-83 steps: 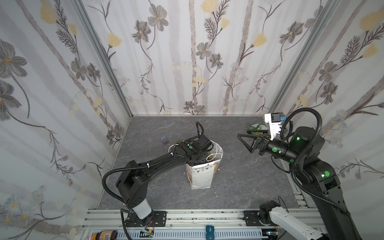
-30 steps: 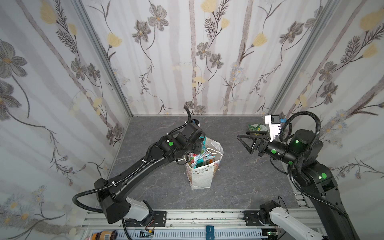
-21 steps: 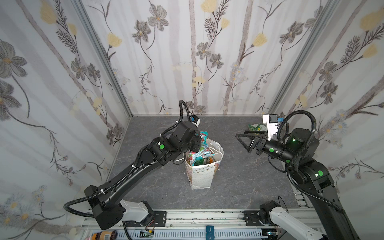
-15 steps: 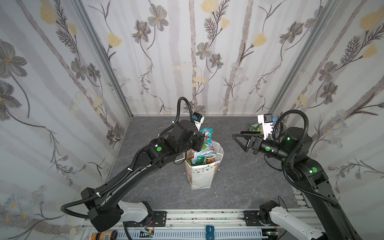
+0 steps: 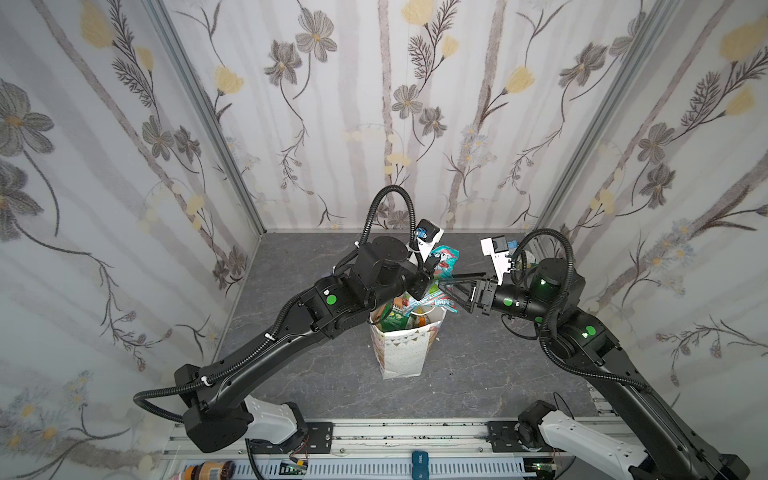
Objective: Take the snacks out of the paper bag
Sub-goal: 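Raise the teal bag above the bag opening and grasp it with the right gripper, then carry the teal bag to the far corner with the right gripper while the left withdraws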
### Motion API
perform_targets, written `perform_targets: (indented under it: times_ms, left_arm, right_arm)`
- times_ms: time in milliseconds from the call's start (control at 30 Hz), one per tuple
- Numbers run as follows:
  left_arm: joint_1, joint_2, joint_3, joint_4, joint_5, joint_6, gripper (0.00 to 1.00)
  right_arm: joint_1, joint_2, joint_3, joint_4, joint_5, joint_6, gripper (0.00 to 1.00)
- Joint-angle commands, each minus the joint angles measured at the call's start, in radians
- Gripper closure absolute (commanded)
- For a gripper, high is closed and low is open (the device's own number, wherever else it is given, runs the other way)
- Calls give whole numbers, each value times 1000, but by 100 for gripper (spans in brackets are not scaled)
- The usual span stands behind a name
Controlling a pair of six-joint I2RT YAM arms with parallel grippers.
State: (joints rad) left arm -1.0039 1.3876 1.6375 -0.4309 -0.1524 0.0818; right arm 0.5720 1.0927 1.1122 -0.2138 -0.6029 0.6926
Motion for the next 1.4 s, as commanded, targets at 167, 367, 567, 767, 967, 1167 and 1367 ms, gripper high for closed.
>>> perform_targets:
  times_ms: [167, 367, 567, 767, 967, 1167, 1367]
  left_arm:
    - [-7, 9, 41, 105, 12, 24, 100]
    - [-14, -3, 30, 112, 15, 12, 100]
    - [-15, -14, 18, 120, 2, 5, 94]
    - [-15, -29, 6, 124, -9, 5, 75]
    - [-15, -68, -15, 129, -7, -11, 52]
    - [-15, -124, -47, 123, -3, -42, 25]
    - [-15, -221, -91, 72, -5, -60, 14]
  right_arm:
    - [25, 10, -8, 145, -11, 50, 9]
    - [27, 22, -6, 190, -7, 67, 25]
    - [28, 28, -7, 212, -7, 71, 51]
    - [28, 24, -9, 240, 7, 86, 68]
    - [25, 25, 3, 258, 42, 90, 85]
    - [-4, 49, 46, 258, 68, 83, 95]
    - [-101, 87, 106, 264, 63, 85, 99]
